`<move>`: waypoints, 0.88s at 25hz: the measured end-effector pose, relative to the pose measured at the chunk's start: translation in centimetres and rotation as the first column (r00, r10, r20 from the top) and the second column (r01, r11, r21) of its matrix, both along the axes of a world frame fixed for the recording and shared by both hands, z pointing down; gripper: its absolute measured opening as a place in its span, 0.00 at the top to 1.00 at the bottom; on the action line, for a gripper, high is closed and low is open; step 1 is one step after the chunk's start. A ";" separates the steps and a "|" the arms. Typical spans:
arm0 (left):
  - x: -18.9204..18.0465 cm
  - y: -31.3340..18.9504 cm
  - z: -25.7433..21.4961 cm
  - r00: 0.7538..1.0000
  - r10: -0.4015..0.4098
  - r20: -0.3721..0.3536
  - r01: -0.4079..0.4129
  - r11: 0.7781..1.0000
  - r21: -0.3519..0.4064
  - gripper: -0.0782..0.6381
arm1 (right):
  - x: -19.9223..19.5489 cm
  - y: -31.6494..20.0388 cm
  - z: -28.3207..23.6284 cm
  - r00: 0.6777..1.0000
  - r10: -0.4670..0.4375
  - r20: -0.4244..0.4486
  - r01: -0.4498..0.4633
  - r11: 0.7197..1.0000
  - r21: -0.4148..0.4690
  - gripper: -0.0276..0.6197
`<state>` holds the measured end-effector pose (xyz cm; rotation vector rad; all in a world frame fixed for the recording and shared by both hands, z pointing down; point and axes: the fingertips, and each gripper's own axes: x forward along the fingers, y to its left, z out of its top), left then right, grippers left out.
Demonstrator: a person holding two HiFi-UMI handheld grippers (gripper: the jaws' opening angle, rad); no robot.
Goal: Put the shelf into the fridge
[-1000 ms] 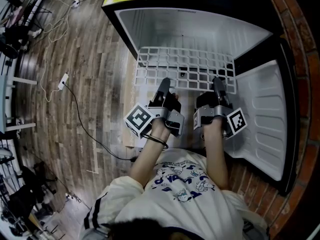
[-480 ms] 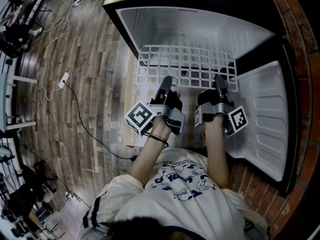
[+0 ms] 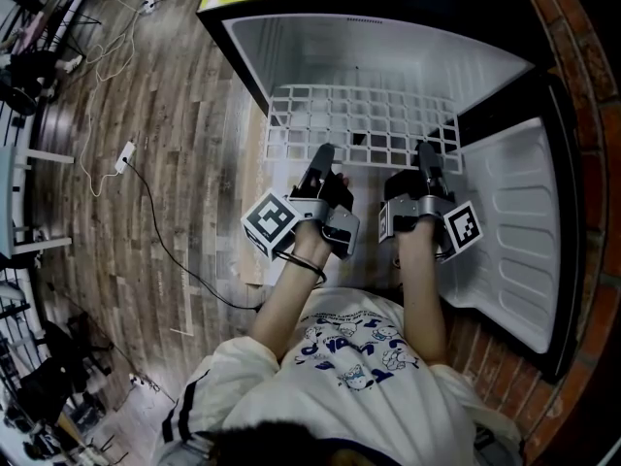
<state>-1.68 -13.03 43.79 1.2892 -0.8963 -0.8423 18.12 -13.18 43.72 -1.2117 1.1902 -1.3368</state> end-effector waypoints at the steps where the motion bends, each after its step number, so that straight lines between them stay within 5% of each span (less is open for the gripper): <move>1: 0.0 0.0 -0.1 1.000 0.000 -0.004 0.000 1.000 0.002 0.84 | 0.0 0.0 0.0 1.000 0.001 0.000 -0.001 1.000 0.000 0.88; 22: 0.0 0.0 0.6 0.999 0.015 0.032 -0.015 1.000 -0.003 0.84 | 0.1 0.0 0.2 1.000 0.008 0.006 -0.008 1.000 0.002 0.88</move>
